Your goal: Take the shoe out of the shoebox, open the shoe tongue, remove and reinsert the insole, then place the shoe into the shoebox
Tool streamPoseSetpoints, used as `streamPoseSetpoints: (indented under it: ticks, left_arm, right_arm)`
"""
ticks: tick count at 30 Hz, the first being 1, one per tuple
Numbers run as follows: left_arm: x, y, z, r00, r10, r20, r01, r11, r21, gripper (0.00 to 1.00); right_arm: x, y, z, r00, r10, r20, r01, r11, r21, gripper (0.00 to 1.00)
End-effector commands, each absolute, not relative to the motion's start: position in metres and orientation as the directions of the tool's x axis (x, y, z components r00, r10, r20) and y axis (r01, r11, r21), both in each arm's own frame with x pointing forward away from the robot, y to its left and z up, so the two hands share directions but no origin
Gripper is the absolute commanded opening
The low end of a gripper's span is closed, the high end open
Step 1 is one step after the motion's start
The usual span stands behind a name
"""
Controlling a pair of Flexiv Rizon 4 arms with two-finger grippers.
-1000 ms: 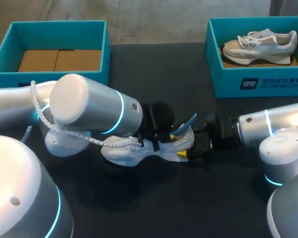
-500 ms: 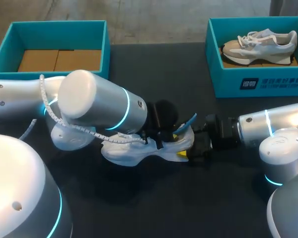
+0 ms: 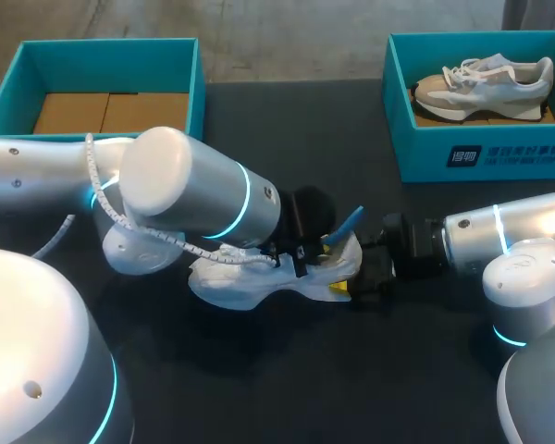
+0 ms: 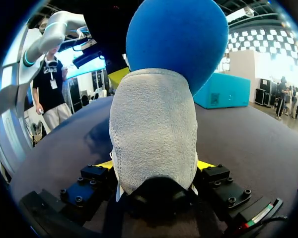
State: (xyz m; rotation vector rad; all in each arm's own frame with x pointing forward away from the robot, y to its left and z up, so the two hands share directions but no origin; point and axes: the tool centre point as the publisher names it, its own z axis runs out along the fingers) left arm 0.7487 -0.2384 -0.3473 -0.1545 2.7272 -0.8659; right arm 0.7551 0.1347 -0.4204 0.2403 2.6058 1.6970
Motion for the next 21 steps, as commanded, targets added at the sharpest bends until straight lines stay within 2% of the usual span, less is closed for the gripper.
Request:
streamPoseSetpoints:
  ticks: [1, 21]
  left_arm:
    - [0.748, -0.233, -0.345, -0.959, -0.175, -0.222, -0.013, 0.811, -0.585, 0.00]
    - [0.752, -0.245, -0.273, -0.982, -0.135, -0.130, 0.008, 0.661, -0.750, 0.00]
  right_arm:
    - [0.757, 0.136, -0.423, -0.988, 0.142, 0.066, 0.118, 0.400, 0.909, 0.00]
    - [0.757, 0.136, -0.423, -0.988, 0.142, 0.066, 0.118, 0.400, 0.909, 0.00]
